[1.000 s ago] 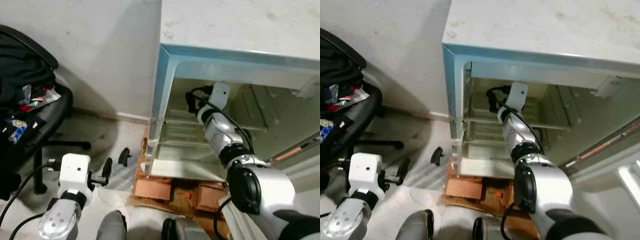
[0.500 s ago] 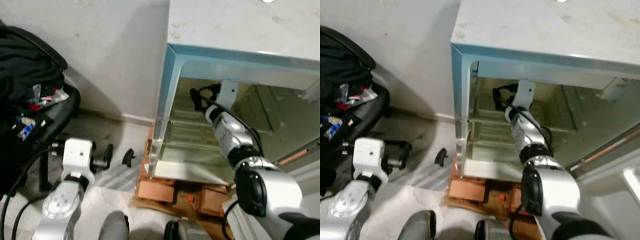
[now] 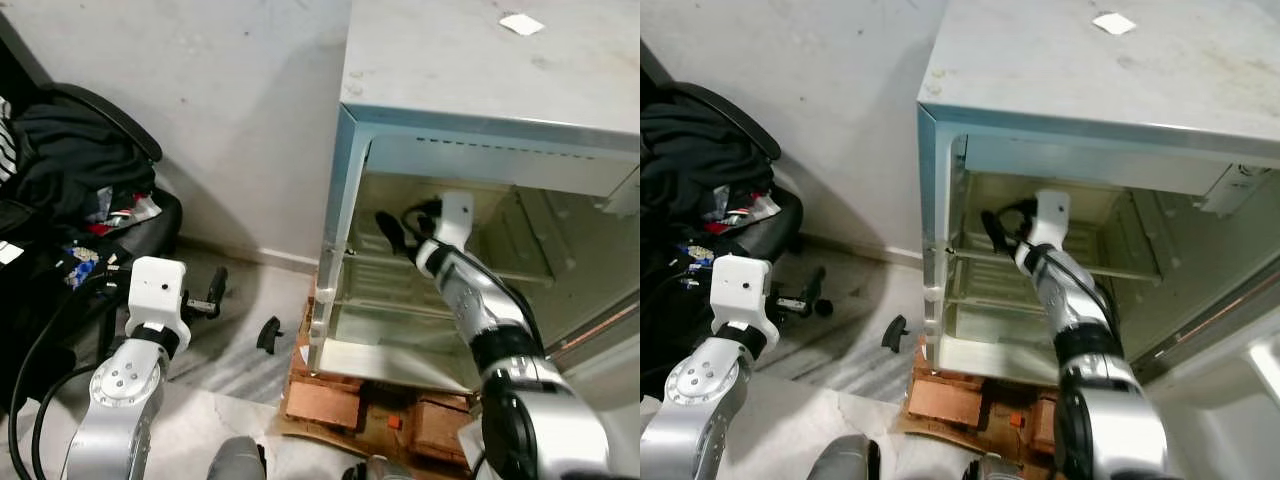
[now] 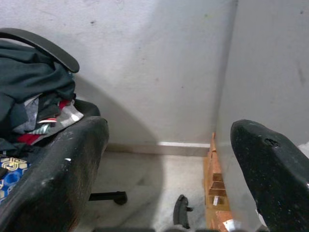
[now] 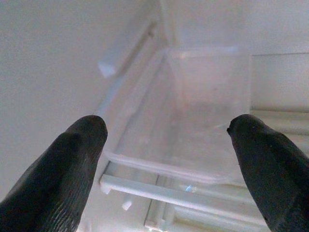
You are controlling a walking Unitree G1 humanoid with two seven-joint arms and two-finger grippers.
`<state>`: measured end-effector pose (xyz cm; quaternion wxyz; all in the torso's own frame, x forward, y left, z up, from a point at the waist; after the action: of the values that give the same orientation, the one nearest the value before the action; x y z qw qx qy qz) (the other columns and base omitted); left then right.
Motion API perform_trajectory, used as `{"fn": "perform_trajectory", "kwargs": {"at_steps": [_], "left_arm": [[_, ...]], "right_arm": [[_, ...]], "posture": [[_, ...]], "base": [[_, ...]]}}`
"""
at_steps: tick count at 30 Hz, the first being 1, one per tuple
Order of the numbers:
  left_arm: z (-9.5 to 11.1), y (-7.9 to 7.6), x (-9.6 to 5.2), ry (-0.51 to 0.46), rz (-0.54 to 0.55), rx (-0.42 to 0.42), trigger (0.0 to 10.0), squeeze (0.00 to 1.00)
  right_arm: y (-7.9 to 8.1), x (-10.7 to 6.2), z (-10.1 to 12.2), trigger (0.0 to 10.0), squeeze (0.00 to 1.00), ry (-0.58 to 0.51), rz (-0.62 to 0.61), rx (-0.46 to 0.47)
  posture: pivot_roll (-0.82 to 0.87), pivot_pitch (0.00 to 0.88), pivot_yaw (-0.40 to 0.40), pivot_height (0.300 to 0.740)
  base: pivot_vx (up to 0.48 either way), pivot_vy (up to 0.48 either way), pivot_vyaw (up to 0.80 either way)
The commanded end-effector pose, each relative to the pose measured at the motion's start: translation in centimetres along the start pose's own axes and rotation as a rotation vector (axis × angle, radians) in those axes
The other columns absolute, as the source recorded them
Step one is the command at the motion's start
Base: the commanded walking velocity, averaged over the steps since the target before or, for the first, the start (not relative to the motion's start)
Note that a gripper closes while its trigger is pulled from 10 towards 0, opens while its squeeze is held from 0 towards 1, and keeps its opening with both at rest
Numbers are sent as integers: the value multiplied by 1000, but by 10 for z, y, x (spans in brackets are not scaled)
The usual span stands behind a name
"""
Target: Restocking fridge
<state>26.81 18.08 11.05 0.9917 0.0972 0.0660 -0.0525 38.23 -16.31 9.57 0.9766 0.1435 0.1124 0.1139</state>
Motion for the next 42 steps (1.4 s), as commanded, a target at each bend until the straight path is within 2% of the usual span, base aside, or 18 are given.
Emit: {"fn": "perform_trajectory", "kwargs": {"at_steps": [1,6,10,12,15,17,20,28,30,34,35,36,37,39,42], "left_arm": [[0,1,1,-4,-1,7,10000,0],[2,1,2,-23,0,-2,10000,0],[4,2,5,-35,26,8,10000,0],[10,4,10,-52,41,24,10000,0],[12,5,12,-62,46,32,10000,0],[15,9,15,-69,62,44,10000,0],[8,4,15,-50,38,33,10000,0],[0,-6,19,-25,-3,7,10000,0],[-5,-14,19,-12,-44,11,10000,0],[-7,-13,19,-13,-36,7,10000,0],[-7,-13,19,-13,-36,7,10000,0],[-8,-11,18,-15,-23,5,10000,0],[-8,-11,19,-16,-17,4,10000,0],[-7,-11,20,-24,-16,8,10000,0],[-4,-13,21,-34,-27,13,10000,0]], "right_arm": [[2,-6,6,10000,0,-34,6,-24],[3,-19,3,10000,0,-66,5,-36],[9,-39,1,10000,0,-127,-16,-21],[15,-54,2,10000,0,-169,-30,-56],[18,-59,5,10000,0,-195,-32,-62],[23,-69,9,10000,0,-223,-44,-92],[26,-86,0,10000,0,-193,-56,-135],[31,-97,-10,10000,0,-114,-4,-251],[25,-103,-11,10000,0,-108,-41,-285],[4,-105,-12,10000,0,-126,-241,-242],[4,-105,-12,10000,0,-126,-241,-242],[-2,-105,-15,10000,0,-137,-323,-201],[-3,-105,-14,10000,0,-153,-338,-174],[4,-102,-7,10000,0,-215,-311,-211],[5,-99,-7,10000,0,-214,-310,-187]], "posture": [[153,0,-9,740],[150,0,-4,740],[140,0,5,740],[141,0,13,740],[140,0,15,740],[122,0,36,740],[86,0,48,740],[47,0,84,740],[45,0,72,740],[50,0,58,740],[50,0,58,740],[51,0,54,740],[51,0,56,740],[47,0,60,740],[42,0,61,740]], "base": [[0,0,0],[0,0,0],[0,0,0],[0,0,0],[0,0,0],[0,0,0],[0,0,0],[-227,0,0],[-326,0,0],[-326,0,0],[-326,0,0],[-330,0,0],[-326,0,0],[-328,0,0],[-326,0,0]]}}
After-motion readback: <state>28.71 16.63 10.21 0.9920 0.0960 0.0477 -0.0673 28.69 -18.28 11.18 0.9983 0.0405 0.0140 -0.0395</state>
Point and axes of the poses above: a point about 5 cm out from each wrist's last joint towards the gripper, its own x axis pointing out of the wrist towards the gripper, its own z axis along the axis of the wrist's last joint, y = z × x, the point moved 3 cm from there along x, pointing out of the wrist towards the gripper, and after that the axes turned 3 degrees about x, right-handed, at the moved point
